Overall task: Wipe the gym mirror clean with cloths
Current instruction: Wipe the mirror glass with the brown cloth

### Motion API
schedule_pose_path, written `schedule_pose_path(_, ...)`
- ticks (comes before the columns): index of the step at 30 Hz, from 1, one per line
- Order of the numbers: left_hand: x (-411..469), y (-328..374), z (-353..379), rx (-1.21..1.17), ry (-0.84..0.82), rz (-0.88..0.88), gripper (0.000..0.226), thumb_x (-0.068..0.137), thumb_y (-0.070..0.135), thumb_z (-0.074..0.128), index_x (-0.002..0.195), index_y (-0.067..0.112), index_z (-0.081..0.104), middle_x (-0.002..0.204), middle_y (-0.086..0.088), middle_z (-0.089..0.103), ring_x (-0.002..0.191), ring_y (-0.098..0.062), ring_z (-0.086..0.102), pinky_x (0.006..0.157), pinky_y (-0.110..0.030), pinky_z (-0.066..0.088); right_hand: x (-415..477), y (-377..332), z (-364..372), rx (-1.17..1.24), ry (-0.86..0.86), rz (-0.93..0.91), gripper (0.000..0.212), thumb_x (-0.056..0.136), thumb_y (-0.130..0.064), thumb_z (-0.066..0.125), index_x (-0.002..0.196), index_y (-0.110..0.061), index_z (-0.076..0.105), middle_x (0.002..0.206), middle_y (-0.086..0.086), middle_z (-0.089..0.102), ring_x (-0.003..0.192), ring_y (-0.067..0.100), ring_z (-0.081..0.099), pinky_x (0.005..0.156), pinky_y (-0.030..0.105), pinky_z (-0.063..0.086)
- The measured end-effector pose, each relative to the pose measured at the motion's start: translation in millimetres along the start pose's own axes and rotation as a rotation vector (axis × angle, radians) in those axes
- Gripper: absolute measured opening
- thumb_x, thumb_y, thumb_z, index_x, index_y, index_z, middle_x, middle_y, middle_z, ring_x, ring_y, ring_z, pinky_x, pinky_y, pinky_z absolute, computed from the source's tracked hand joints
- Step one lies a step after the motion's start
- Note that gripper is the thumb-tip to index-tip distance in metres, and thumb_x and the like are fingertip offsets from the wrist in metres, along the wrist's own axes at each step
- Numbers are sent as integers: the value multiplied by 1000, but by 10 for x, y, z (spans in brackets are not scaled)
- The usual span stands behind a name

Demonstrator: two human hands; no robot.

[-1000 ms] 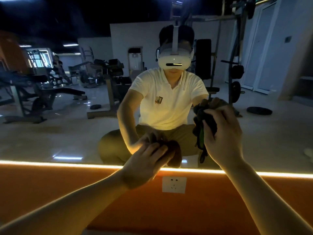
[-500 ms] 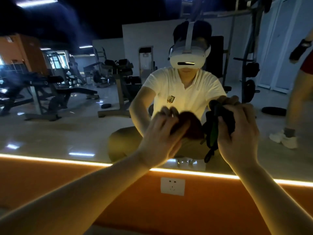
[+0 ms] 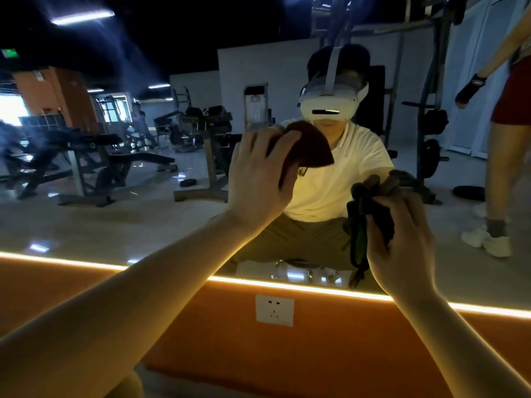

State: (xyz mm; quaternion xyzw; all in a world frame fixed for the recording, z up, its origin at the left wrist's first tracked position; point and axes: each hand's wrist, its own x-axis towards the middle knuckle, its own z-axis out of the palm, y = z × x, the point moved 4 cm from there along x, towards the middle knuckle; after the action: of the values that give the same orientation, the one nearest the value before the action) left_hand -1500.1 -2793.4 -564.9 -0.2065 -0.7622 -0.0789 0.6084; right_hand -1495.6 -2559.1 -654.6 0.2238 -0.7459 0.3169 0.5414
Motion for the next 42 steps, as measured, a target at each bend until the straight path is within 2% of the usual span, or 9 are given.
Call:
schedule_pose_path(3,-188,99,125,-39,-12,15,38,93,28,71,127,21,56,132,-12,54,119,-29,47,95,-42,46,-49,56,-35,23,-23,17,26,98,-19,55,117,-2,61,125,14,51,98,21,59,72,27,51)
schedule_pose_path(11,-1876,299,282,76,-583,602,39,78,29,86,115,23,74,119,-4,63,112,-24,52,95,-43,54,-132,17,-18,42,-71,16,17,97,-10,59,114,-7,61,113,6,54,92,14,57,73,17,46)
schedule_pose_path(15,-972,338,211,45,-318,400,46,80,25,81,122,21,65,135,-9,52,129,-31,47,109,-52,44,-107,64,-112,40,-68,2,20,93,-4,64,113,-4,61,116,8,55,93,14,57,71,26,52)
schedule_pose_path(19,188,353,74,-38,21,-40,30,89,23,72,117,14,64,125,-16,59,116,-29,51,97,-37,41,-11,213,-270,42,44,104,22,93,0,64,115,-1,60,120,16,56,98,4,50,83,8,44)
schedule_pose_path(21,245,438,139,-55,69,-59,25,90,22,71,112,12,67,122,-16,60,112,-30,53,94,-33,41,2,263,-318,36,65,137,24,92,4,65,115,1,59,118,17,56,96,-4,46,86,2,39)
schedule_pose_path(30,-1818,859,619,-31,-560,513,21,80,25,67,100,20,74,108,-6,67,101,-26,52,79,-42,60,-210,270,-261,27,-101,109,22,95,-15,62,117,-11,60,117,-17,41,91,1,52,71,10,41)
schedule_pose_path(35,-828,662,376,2,-290,301,35,83,25,76,116,20,67,127,-11,60,120,-30,51,99,-49,50,-208,349,-300,57,-68,81,20,95,-10,60,115,-8,61,119,2,53,92,8,59,75,11,46)
schedule_pose_path(39,222,587,238,-69,69,-69,26,91,24,68,114,11,67,121,-17,61,112,-32,53,93,-36,43,-208,379,-304,44,-40,88,24,98,-19,52,118,-8,59,122,-3,48,94,6,56,76,14,46)
schedule_pose_path(42,-9,752,404,-126,67,6,24,90,21,73,112,11,68,119,-16,60,111,-31,53,94,-36,43,-202,398,-318,41,-20,108,25,97,-22,51,117,-8,59,123,5,51,93,7,55,77,13,45)
